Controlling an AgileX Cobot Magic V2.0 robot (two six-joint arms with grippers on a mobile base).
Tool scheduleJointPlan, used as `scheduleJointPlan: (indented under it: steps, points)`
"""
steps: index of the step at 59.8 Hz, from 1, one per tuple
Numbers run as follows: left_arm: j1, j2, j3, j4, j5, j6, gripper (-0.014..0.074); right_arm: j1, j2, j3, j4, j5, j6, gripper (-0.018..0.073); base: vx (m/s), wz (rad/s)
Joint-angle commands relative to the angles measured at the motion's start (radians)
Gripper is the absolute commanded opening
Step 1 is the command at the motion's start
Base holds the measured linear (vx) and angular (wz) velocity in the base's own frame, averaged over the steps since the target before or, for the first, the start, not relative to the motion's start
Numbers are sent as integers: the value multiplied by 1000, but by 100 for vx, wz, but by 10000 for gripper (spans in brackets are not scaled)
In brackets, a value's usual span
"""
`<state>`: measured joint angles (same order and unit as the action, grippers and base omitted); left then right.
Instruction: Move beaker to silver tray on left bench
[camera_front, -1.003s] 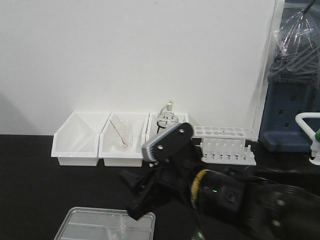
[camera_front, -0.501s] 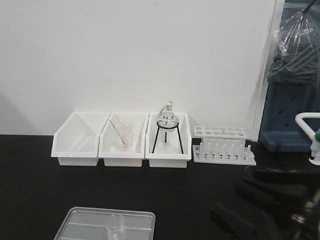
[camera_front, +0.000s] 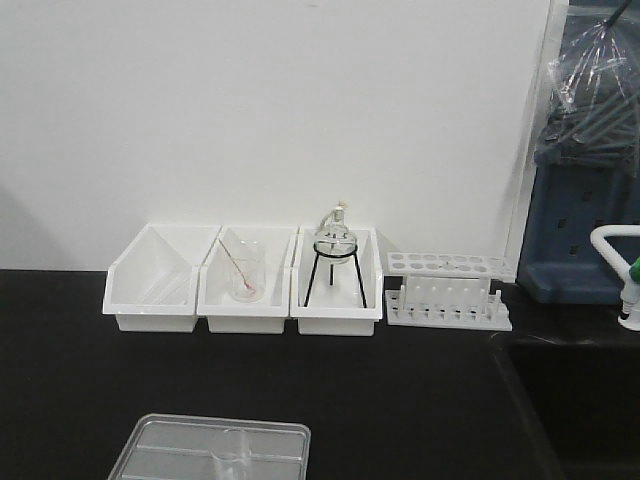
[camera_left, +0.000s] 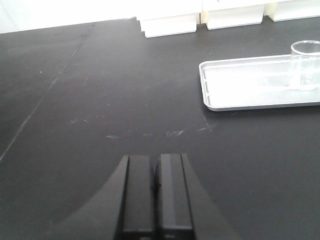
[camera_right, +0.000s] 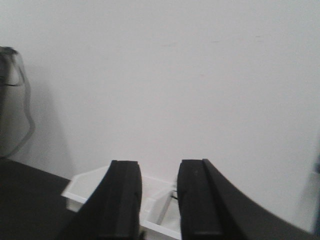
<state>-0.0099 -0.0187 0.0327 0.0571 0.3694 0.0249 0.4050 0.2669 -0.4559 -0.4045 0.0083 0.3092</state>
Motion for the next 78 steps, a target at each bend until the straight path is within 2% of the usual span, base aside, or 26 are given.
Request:
scheduleJointPlan:
  steps: [1, 5, 9, 16, 21, 27, 32, 43, 78]
  points:
    - [-5, -6, 20, -3, -81, -2, 1, -133, -48, 29, 132, -47, -173, 190, 0, 0]
    - [-5, -6, 20, -3, -81, -2, 1, -229, -110, 92, 230, -71, -249, 143, 0, 0]
    - [-5, -6, 20, -3, -81, -2, 1, -310, -178, 173, 309, -99, -274, 85, 0, 0]
    - [-5, -6, 20, -3, -81, -2, 1, -401, -272, 307, 330, -112, -281, -17, 0, 0]
    - [-5, -6, 20, -3, -81, -2, 1, -441, -291, 405, 330, -136, -281, -17, 0, 0]
    - [-5, -7, 20, -3, -81, -2, 1, -446, -286, 500, 329, -161, -279, -15, 0, 0]
    - [-5, -7, 20, -3, -81, -2, 1, -446, -286, 491, 328, -52, -282, -15, 0, 0]
    - [-5, -7, 20, -3, -81, -2, 1, -446, -289, 493, 330, -8, -281, -14, 0, 0]
    - [-5, -7, 20, -3, -81, -2, 1, -446, -289, 493, 330, -14, -281, -13, 0, 0]
